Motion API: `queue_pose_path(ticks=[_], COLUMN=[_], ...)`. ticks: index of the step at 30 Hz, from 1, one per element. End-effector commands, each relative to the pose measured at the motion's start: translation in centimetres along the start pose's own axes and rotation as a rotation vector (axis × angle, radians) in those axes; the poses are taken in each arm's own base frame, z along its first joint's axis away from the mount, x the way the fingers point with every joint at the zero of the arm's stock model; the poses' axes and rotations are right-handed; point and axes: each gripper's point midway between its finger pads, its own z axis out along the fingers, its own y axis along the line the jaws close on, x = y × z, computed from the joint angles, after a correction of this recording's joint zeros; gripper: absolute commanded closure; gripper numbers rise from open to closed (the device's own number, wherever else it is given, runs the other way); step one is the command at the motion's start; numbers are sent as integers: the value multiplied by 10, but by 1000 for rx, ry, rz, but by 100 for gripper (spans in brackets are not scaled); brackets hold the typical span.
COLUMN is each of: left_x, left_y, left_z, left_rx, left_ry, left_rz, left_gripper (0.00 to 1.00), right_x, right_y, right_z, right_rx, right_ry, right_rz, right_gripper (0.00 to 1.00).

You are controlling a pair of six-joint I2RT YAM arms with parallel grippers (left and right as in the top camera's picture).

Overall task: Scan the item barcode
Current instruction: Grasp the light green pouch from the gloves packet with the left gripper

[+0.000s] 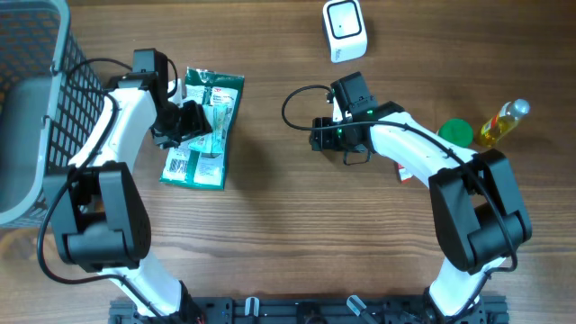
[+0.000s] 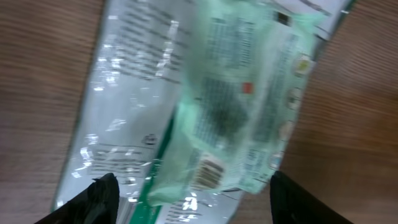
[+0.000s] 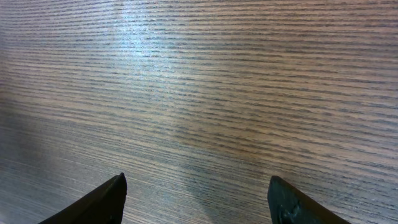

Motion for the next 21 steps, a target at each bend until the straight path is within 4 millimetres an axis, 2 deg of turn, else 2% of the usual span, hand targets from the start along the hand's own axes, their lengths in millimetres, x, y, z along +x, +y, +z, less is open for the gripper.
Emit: queue_pose_path(ticks=[1, 2, 3, 6, 9, 11, 16, 19, 21], left_x=[7, 7, 8, 12, 15, 17, 17, 12, 2], left_y=[-13, -13, -11, -7, 11, 12, 12, 11, 3], left_z=[12, 15, 21, 33, 46, 48, 48, 41, 20], left_rx=[97, 96, 96, 94, 13, 8, 9, 13, 34], left_ry=[41, 41, 40, 30, 10, 12, 12, -10, -53], left_rz=[42, 42, 34, 31, -38, -42, -41, -40, -32], left_gripper=[27, 28, 33, 41, 53, 57, 96, 96, 96], right_x=[3, 3, 3, 3, 3, 3, 3, 3, 0], right_y=[-5, -6, -6, -6, -6, -6, -6, -6, -4], right_z=[7, 7, 7, 7, 7, 7, 7, 7, 7], right_rx=[20, 20, 20, 20, 20, 20, 19, 20, 13], right_ry=[11, 11, 11, 11, 11, 11, 11, 10, -3], right_rz=[9, 10, 9, 9, 10, 10, 10, 9, 7], right_gripper=[27, 27, 27, 27, 27, 27, 27, 25, 19])
